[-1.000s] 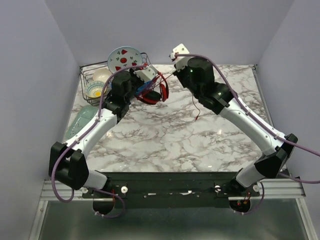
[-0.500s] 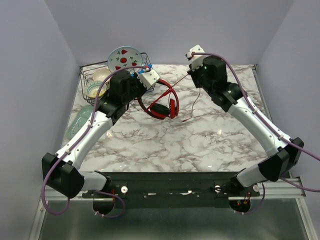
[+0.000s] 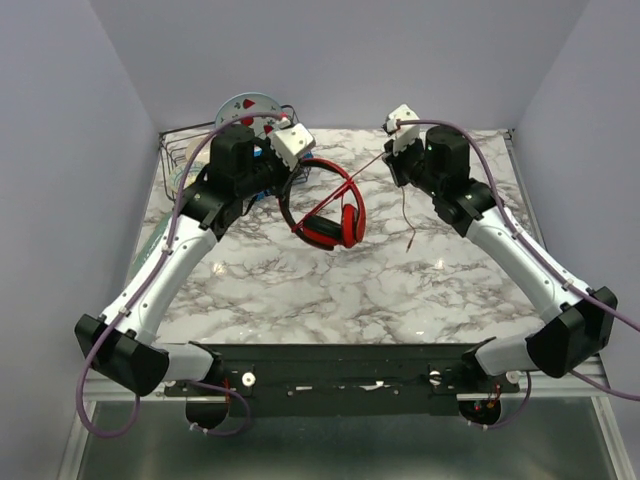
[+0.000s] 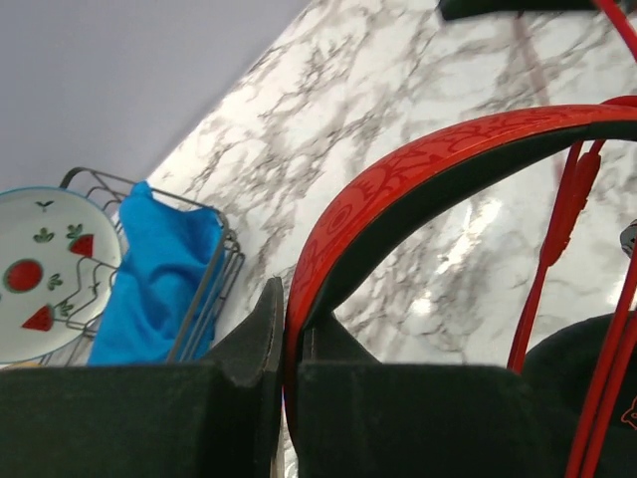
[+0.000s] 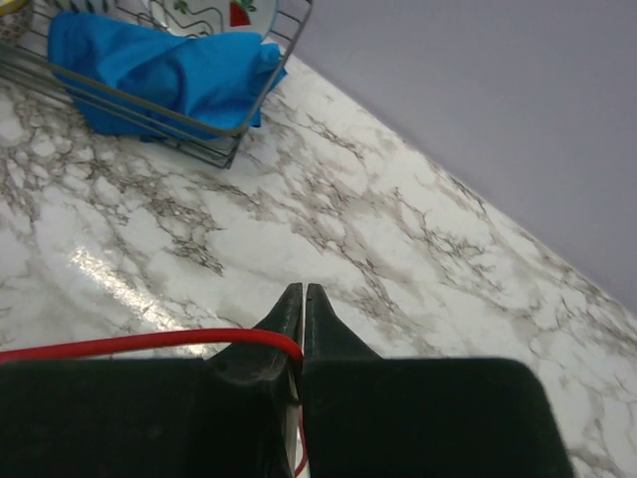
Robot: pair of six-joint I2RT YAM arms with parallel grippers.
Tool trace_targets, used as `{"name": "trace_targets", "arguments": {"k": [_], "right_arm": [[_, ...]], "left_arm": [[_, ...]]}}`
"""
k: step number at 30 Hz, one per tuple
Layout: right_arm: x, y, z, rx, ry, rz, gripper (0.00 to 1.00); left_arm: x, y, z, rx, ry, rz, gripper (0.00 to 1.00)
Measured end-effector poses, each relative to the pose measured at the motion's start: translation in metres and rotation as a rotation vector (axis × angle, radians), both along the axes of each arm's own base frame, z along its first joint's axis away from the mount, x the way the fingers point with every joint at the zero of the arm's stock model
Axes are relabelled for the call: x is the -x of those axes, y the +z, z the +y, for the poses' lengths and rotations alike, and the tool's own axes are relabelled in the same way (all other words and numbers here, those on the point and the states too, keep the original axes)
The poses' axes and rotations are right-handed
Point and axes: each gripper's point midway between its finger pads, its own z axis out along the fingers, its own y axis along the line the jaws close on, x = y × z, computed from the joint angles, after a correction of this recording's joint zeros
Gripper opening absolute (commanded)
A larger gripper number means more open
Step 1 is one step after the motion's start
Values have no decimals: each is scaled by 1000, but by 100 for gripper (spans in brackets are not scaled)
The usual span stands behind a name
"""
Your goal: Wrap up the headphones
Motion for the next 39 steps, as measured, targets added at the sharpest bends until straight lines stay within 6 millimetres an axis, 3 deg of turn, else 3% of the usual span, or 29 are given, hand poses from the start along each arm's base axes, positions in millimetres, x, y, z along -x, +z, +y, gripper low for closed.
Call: {"name": "trace_targets", "arguments": {"k": [3,10,17,22,29,31,34,36,39], "right_arm": [[1,-8,18,-54,91,4,23],[1,-9,82,-325,332,39,32],[4,-29,114,-577,421,151,34],[7,-40,123,-658,427,197,32],[17,-60,125,-684,423,236,7],[19,-65,125,-687,419,250,5],[21,-71,130,-684,406,264,3],[25,-74,138,-670,403,275,1],[35,-74,162,-631,405,285,1]], "left_arm": [[16,24,-8,77,-38,59,0],[39,97,-15,221,-47,52,0],[42,141,-15,336,-13,56,0],[35,147,-15,365,22,73,0],[21,143,-12,391,91,113,0],[17,144,-9,416,110,133,0],[5,146,3,476,168,175,0],[-13,145,22,539,241,214,0],[-40,137,48,621,349,270,0]]}}
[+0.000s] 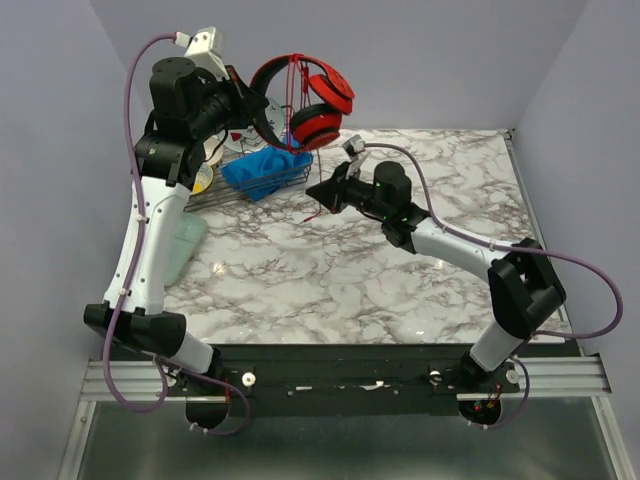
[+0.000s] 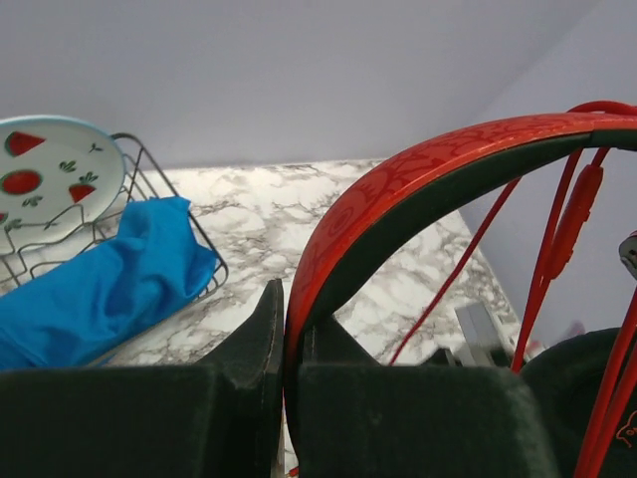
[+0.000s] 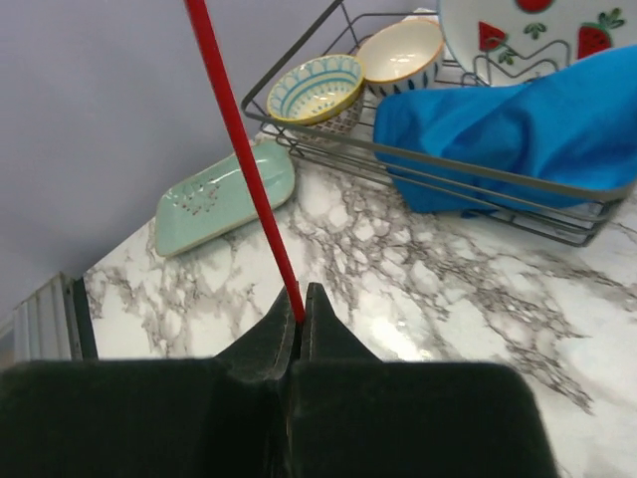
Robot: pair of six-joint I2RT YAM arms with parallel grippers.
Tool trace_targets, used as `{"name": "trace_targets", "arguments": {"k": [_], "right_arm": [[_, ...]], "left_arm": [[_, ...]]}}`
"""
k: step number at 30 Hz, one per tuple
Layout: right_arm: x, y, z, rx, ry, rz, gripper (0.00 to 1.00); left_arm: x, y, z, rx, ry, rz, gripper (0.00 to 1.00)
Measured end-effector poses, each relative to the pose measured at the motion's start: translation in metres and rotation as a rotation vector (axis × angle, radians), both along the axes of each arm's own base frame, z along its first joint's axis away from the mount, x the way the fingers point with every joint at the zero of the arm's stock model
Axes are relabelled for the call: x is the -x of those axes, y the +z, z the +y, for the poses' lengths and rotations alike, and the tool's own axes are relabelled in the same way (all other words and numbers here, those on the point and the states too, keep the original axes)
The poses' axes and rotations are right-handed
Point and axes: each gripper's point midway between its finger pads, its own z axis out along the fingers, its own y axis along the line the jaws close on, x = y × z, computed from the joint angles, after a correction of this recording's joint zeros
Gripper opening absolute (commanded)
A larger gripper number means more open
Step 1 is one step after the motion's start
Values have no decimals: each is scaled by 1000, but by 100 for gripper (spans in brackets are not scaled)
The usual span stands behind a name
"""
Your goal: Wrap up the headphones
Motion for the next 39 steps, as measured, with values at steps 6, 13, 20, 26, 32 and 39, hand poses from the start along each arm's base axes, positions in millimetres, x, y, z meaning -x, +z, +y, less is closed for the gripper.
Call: {"name": "trace_targets", "arguments": {"k": [6,13,20,26,32,39], "right_arm": [[29,5,53,120,-14,-37,1],[51,-8,74,317,-64,-90,1],[63,-37,55,614,-66,-129,1],[77,-55,33,808,-3,-139,1],[74,-63,15,917,-10,-167,3],[51,-65,-5,914,-56,-121,14]], "left_arm": [[-57,-43,57,109,214,129,0],[-87,-110,100,-20,406,166,0],[-88,-196,101,-374,404,167,0],[-63,-268,67,-622,233,193,0],[-40,-303,33,-781,29,154,0],[-26,-313,10,-810,-144,121,0]]}}
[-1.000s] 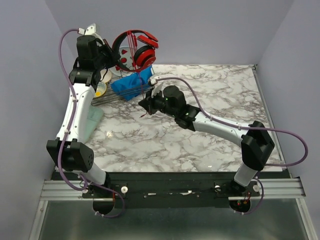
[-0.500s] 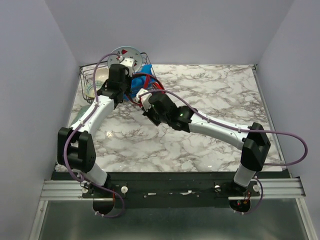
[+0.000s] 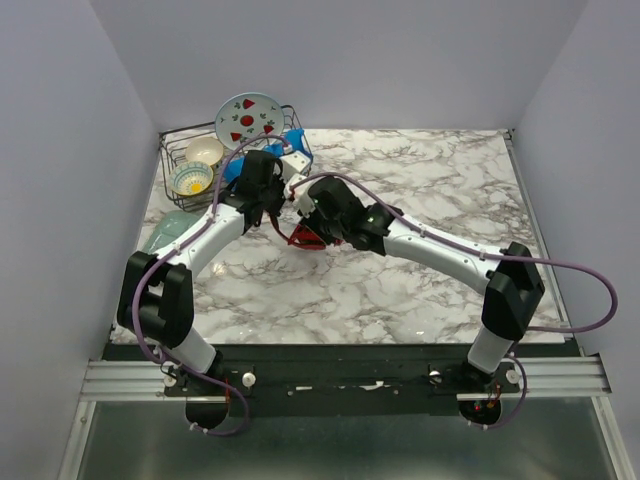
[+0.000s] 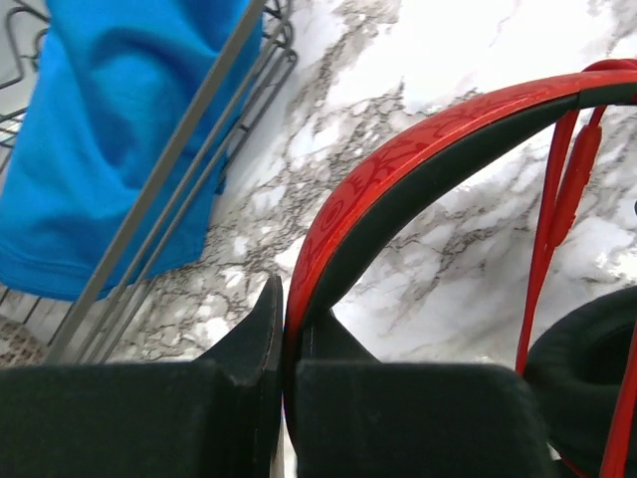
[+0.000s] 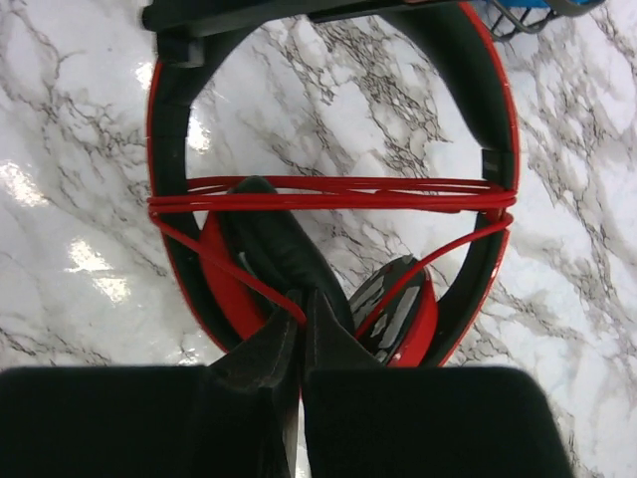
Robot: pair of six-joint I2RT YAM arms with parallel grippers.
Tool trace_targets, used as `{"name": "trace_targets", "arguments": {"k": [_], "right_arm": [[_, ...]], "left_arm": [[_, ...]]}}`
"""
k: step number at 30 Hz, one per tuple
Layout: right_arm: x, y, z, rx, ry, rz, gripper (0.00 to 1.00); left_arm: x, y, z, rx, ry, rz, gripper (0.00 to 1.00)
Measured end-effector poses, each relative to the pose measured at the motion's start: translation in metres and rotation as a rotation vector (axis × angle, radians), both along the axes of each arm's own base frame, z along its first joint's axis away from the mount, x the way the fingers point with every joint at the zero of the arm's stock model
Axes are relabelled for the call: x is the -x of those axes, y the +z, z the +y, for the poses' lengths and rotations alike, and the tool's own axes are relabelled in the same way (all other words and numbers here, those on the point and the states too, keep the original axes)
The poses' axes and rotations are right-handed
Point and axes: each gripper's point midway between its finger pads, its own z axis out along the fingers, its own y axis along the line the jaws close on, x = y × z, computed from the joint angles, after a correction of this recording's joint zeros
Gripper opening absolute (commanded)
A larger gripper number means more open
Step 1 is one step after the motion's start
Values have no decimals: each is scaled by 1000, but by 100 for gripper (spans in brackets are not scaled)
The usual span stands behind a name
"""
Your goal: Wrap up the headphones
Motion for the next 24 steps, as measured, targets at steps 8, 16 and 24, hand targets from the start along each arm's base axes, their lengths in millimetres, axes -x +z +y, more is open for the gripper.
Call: {"name": "trace_targets", "arguments": {"k": [8,16,24], "right_arm": [[-25,-22,-26,-20,-73,68,25],[-22,-60,-30,-9,-64,158,5],[-21,-83,-41,9,-82,163,1]], "left_arm": [[27,-30,-1,-39,-70,119,0],[53,-54,1,-56,-103,259,0],[58,-54,-1,-44,-123,261,0]]}}
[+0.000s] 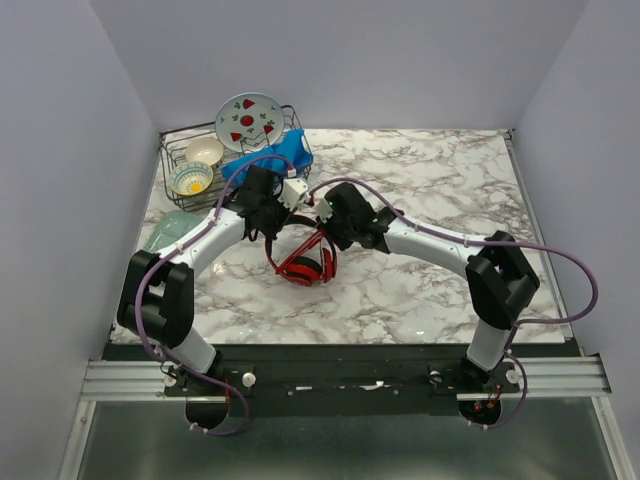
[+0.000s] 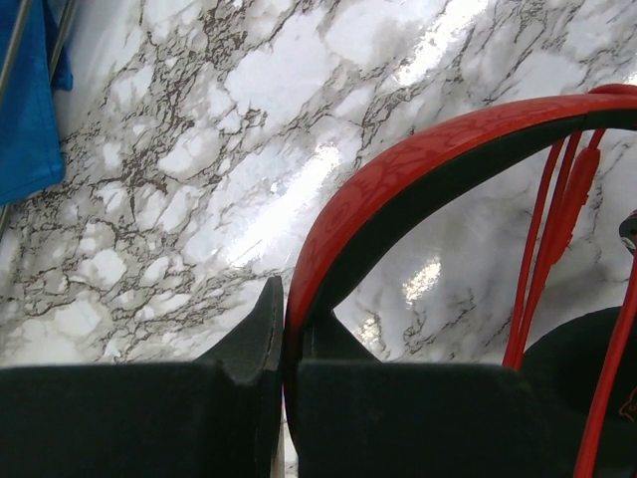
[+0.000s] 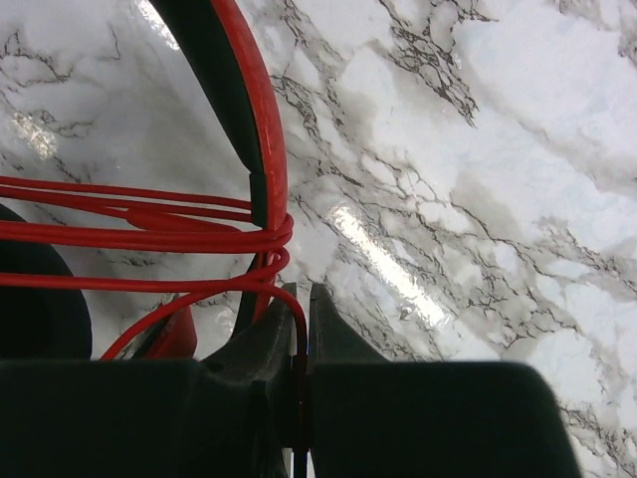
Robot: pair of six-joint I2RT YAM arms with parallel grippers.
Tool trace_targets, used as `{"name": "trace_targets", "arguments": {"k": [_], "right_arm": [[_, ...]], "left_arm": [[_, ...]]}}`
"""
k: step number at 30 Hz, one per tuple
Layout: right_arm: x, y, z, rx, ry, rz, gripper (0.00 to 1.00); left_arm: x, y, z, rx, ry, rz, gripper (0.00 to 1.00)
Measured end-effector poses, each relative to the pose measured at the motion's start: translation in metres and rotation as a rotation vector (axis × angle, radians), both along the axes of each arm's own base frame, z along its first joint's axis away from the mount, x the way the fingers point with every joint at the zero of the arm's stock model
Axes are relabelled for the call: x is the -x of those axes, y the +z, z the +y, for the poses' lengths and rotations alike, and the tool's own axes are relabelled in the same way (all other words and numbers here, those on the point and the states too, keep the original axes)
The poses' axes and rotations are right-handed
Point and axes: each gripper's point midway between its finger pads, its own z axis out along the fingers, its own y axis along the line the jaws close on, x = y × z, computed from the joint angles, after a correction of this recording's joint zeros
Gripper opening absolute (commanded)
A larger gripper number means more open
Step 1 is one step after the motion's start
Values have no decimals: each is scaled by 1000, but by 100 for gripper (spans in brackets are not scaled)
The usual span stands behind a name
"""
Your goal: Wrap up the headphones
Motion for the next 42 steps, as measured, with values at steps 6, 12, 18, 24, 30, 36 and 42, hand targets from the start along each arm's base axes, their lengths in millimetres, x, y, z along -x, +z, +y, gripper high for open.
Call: {"name": "trace_targets", "arguments": {"k": [6,12,18,24,30,36,42], "right_arm": [[4,-14,1,-44,24,7,9],[3,-14,11,-122,62,13,27],[2,-17,13,-174,72,-9,38],[6,-23,7,-176,68,-16,48],[11,-33,-5,-155,47,-16,54],[20,-39,-22,-124,15,-16,61],[18,-27,-29,-125,-15,-54,61]], "left_arm": [[8,2,-2,27,-37,-25,0],[9,2,-1,24,-42,-20,0],[11,6,-2,23,-44,5,0],[17,5,-1,13,-47,36,0],[18,6,-1,9,-46,44,0],[10,9,1,5,-32,37,0],[4,4,10,-4,-5,45,0]]}}
